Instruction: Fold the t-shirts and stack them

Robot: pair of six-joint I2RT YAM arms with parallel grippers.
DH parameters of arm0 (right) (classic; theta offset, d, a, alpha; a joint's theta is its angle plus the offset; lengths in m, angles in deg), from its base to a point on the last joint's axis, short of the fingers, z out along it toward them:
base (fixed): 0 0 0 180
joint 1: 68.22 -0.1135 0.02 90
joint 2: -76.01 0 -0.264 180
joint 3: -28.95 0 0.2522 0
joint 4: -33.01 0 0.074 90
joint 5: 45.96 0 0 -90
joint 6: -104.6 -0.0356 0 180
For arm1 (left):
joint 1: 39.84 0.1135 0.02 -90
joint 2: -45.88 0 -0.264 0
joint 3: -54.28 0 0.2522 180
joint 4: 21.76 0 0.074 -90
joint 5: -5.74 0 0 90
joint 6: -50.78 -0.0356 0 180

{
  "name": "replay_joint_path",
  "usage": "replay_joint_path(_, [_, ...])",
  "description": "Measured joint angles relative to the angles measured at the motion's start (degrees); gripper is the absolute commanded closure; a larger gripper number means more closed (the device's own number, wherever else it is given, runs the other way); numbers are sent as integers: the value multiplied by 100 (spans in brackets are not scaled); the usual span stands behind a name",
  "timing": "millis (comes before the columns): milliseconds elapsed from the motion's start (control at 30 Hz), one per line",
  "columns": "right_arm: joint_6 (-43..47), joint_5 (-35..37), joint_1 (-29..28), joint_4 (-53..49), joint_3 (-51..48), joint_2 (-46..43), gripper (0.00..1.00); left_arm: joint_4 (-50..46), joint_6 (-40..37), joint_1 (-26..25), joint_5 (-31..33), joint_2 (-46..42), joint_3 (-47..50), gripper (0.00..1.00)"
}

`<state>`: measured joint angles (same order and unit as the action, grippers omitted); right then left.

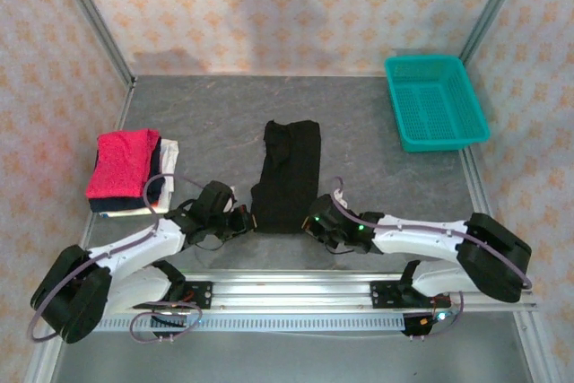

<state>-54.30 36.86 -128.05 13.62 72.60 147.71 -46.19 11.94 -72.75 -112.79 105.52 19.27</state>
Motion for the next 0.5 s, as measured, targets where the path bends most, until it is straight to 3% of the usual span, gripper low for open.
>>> replay_joint_path(233, [-256, 83, -625, -367, 0, -297, 100, -802, 352, -297, -11, -922, 225, 100])
replay_joint_path(367, [-260, 280, -649, -581, 39, -546, 100, -1156, 459, -310, 24, -1290, 140, 100])
replay_joint_path(500, [-72, 400, -455, -767, 361, -686, 100, -1596, 385, -306, 188, -1054, -511, 100])
